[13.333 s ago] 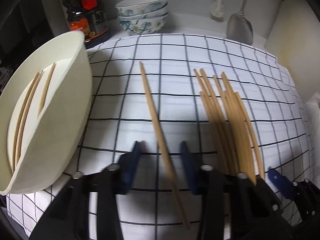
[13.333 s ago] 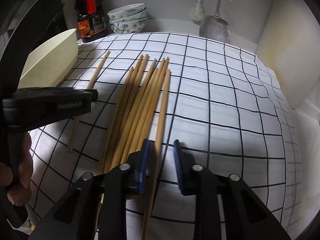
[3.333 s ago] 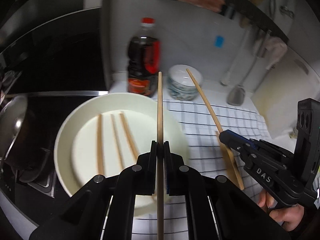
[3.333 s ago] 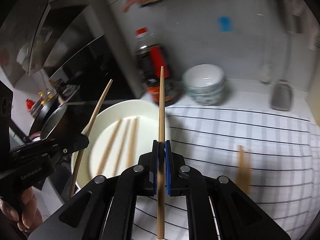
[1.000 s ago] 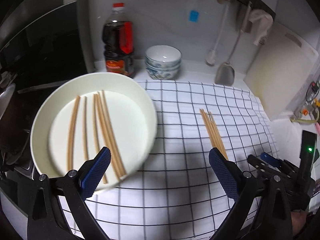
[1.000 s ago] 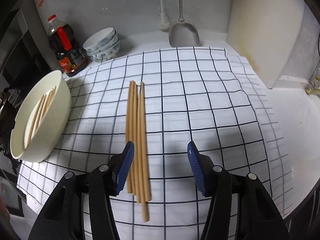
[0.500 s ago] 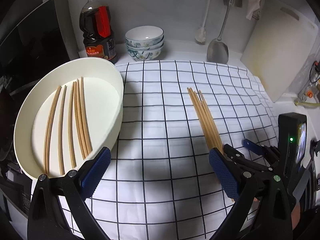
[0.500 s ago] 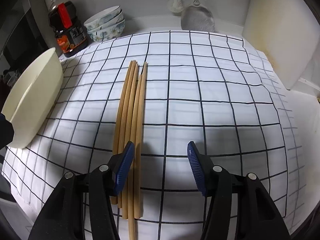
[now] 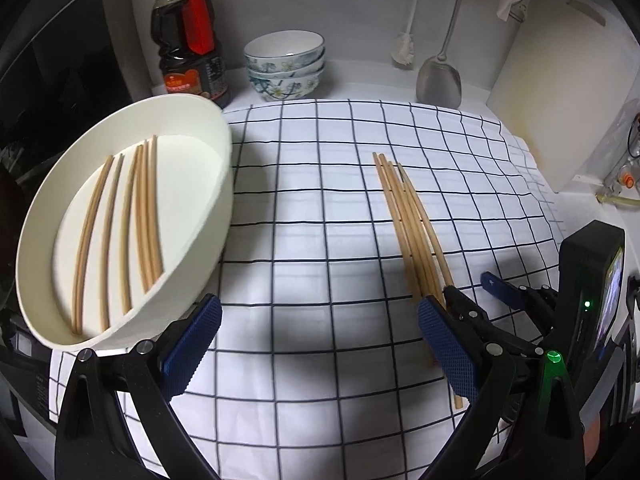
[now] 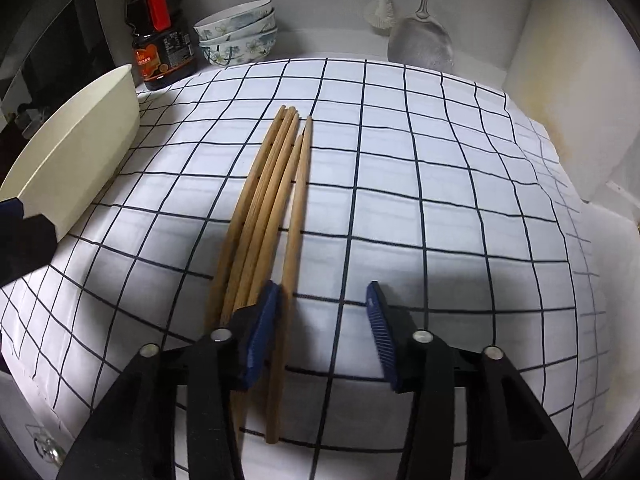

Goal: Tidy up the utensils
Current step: 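Close the left gripper on a chopstick while the right gripper grasps another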

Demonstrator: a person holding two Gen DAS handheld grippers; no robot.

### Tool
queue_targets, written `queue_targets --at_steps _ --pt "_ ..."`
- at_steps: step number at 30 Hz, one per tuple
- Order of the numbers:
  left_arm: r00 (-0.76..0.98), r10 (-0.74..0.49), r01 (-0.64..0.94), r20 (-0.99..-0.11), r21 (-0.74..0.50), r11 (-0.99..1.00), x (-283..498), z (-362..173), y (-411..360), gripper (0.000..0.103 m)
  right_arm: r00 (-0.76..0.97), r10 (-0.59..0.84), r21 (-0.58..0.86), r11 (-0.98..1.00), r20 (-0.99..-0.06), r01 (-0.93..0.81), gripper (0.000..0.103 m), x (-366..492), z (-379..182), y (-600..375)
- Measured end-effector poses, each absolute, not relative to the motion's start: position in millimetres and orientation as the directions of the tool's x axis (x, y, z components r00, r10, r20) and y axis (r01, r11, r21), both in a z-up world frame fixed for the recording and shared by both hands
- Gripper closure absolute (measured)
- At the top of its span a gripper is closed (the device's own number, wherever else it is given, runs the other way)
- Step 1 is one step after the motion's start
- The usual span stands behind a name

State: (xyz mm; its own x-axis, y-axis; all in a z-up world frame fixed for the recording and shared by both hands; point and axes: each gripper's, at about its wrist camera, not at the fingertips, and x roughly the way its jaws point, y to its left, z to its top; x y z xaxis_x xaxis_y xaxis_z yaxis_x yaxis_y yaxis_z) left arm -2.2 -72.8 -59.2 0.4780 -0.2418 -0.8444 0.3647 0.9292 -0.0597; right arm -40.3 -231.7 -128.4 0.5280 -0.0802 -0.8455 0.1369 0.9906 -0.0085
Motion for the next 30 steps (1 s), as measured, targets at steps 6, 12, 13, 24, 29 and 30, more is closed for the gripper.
queue_targets --at_steps 6,12,13,24,29,30 --pt "0.458 -0.260 0.388 -0.850 -0.072 0.919 6 -78 -98 0.006 0.534 -0.094 -0.010 0.987 -0.840 0.159 0.062 -41 -129 -253" --pt "0.452 -0.231 0.410 -0.862 -0.030 0.912 14 -104 -127 0.006 0.535 -0.113 -0.007 0.981 -0.837 0.195 0.062 -45 -128 -286" --pt "0.448 -0.225 0.410 -0.865 -0.025 0.912 16 -107 -128 0.006 0.534 -0.115 -0.009 0.980 -0.838 0.198 0.062 -46 -128 -289" --pt "0.435 -0.183 0.383 -0.882 -0.002 0.924 20 -130 -130 0.006 0.554 -0.103 -0.003 0.984 -0.826 0.180 0.062 -49 -128 -292" --pt "0.432 -0.172 0.364 -0.885 -0.003 0.932 32 -135 -132 0.007 0.558 -0.084 -0.015 0.992 -0.826 0.128 0.062 -35 -128 -289" --pt "0.432 -0.171 0.361 -0.885 -0.004 0.933 35 -135 -132 0.007 0.558 -0.081 -0.017 0.993 -0.826 0.119 0.062 -32 -128 -289"
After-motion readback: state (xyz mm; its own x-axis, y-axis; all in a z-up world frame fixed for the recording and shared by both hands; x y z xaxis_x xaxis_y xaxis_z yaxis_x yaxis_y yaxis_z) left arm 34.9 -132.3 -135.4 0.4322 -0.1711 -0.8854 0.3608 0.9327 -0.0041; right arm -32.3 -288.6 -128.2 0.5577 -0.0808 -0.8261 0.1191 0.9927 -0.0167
